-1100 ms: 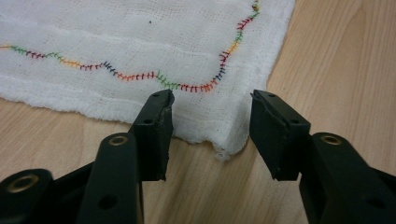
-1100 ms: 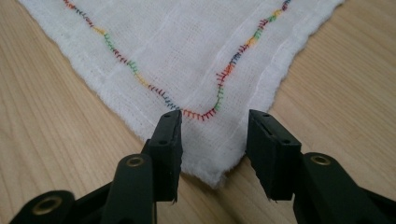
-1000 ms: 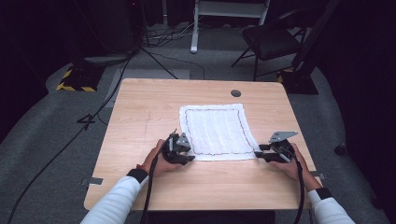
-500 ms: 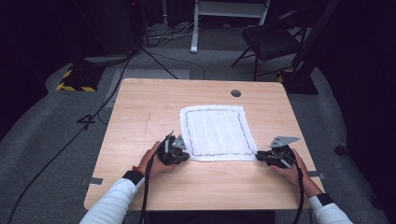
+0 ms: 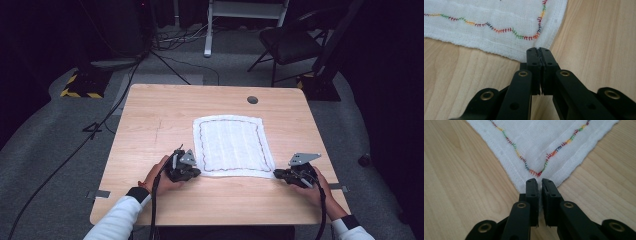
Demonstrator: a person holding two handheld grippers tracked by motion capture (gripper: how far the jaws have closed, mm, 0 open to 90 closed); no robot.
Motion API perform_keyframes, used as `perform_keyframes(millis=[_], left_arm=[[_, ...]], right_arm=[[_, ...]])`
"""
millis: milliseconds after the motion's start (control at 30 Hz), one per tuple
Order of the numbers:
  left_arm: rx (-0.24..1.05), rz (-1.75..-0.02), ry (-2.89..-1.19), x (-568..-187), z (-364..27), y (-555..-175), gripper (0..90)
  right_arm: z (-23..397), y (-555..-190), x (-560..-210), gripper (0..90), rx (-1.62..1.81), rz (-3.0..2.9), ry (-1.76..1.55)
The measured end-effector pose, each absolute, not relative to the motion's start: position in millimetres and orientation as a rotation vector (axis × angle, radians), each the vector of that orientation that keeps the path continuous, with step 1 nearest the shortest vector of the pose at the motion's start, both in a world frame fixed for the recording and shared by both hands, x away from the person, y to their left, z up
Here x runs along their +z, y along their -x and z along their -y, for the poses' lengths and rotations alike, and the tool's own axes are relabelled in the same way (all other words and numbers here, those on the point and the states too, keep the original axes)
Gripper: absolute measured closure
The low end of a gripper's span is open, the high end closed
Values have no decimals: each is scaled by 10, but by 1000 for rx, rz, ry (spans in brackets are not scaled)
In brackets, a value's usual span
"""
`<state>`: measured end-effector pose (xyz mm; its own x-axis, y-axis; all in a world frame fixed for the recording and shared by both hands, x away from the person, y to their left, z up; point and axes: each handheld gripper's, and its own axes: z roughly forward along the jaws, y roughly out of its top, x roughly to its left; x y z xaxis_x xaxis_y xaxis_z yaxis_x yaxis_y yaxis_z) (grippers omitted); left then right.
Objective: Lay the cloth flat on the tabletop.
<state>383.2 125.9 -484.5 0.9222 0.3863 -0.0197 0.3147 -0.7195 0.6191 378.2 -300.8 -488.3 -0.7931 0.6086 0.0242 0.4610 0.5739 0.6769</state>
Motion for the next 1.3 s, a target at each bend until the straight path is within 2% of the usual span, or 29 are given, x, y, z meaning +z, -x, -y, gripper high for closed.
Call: perform_keyframes(millis=[400, 500, 533, 600, 667, 733, 833, 867, 933, 1000, 1133, 1300], left_arm=[[149, -499, -2398, -4838, -1365, -3664, 864], [159, -528, -2392, -4838, -1409, -3666, 777], [163, -545, -2393, -4837, -1428, -3667, 736], [178, -601, -2380, -4835, -1478, -3678, 595], [172, -600, -2364, -4828, -1521, -3679, 547], [190, -628, -2349, -4813, -1589, -3680, 429], [246, -706, -2302, -4791, -1718, -3713, 324], [246, -706, -2302, -4791, -1718, -3713, 297], [267, -752, -2268, -4777, -1773, -3765, 262], [281, -765, -2263, -4775, -1780, -3781, 249], [334, -792, -2244, -4729, -1801, -3867, 230], [332, -793, -2223, -4698, -1789, -3936, 214]], right_arm=[[2991, -3589, -4857, 825, 1036, -2598, -851], [3017, -3570, -4863, 752, 1027, -2578, -880], [3027, -3564, -4859, 734, 1029, -2573, -885], [3038, -3554, -4839, 690, 1032, -2551, -892], [3040, -3553, -4824, 660, 1036, -2540, -890], [3024, -3563, -4784, 587, 1068, -2513, -894], [2973, -3580, -4784, 507, 1055, -2508, -879], [2973, -3580, -4784, 507, 1055, -2508, -879], [2916, -3588, -4792, 415, 1041, -2505, -862], [2876, -3596, -4793, 375, 1034, -2501, -852], [2805, -3609, -4783, 343, 1037, -2498, -823], [2727, -3639, -4770, 343, 1041, -2502, -795]])
